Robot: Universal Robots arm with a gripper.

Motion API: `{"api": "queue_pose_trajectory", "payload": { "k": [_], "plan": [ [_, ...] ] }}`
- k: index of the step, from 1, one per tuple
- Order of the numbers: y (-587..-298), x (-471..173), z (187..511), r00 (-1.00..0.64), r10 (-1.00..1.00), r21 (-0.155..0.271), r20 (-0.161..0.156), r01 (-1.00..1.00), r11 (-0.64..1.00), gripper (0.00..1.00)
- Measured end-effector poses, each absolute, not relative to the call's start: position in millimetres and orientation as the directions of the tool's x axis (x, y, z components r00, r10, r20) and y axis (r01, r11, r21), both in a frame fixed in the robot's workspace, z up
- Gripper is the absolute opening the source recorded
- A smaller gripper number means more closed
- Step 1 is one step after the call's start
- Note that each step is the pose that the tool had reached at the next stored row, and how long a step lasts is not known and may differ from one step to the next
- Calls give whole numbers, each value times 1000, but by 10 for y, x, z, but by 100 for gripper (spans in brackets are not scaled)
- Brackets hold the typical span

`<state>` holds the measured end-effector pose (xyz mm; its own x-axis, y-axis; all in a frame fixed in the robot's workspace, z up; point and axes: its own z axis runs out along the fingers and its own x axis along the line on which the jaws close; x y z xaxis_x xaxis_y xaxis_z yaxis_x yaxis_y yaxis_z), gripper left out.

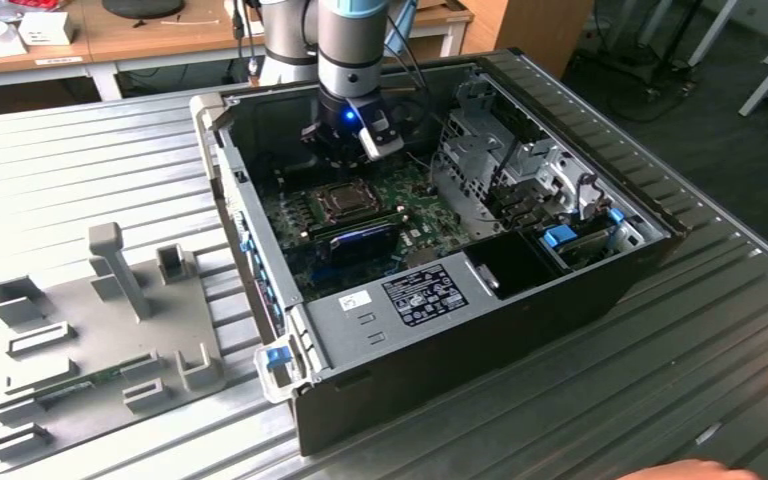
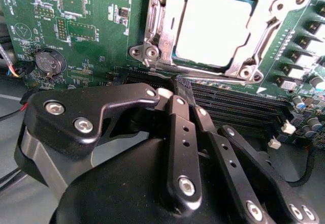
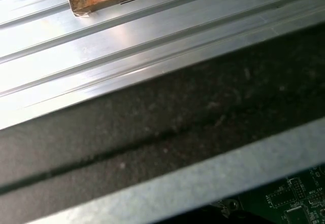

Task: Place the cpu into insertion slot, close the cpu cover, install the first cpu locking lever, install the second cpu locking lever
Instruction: 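Install the first cpu locking lever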

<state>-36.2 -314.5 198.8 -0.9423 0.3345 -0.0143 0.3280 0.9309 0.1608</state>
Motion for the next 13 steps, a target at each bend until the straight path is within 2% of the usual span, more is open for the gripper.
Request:
{"api": "queue_pose_trajectory", "payload": {
  "k": [13],
  "plan": [
    [-3145, -366, 2005, -942, 336, 161, -15, 330, 930, 11]
  ]
}}
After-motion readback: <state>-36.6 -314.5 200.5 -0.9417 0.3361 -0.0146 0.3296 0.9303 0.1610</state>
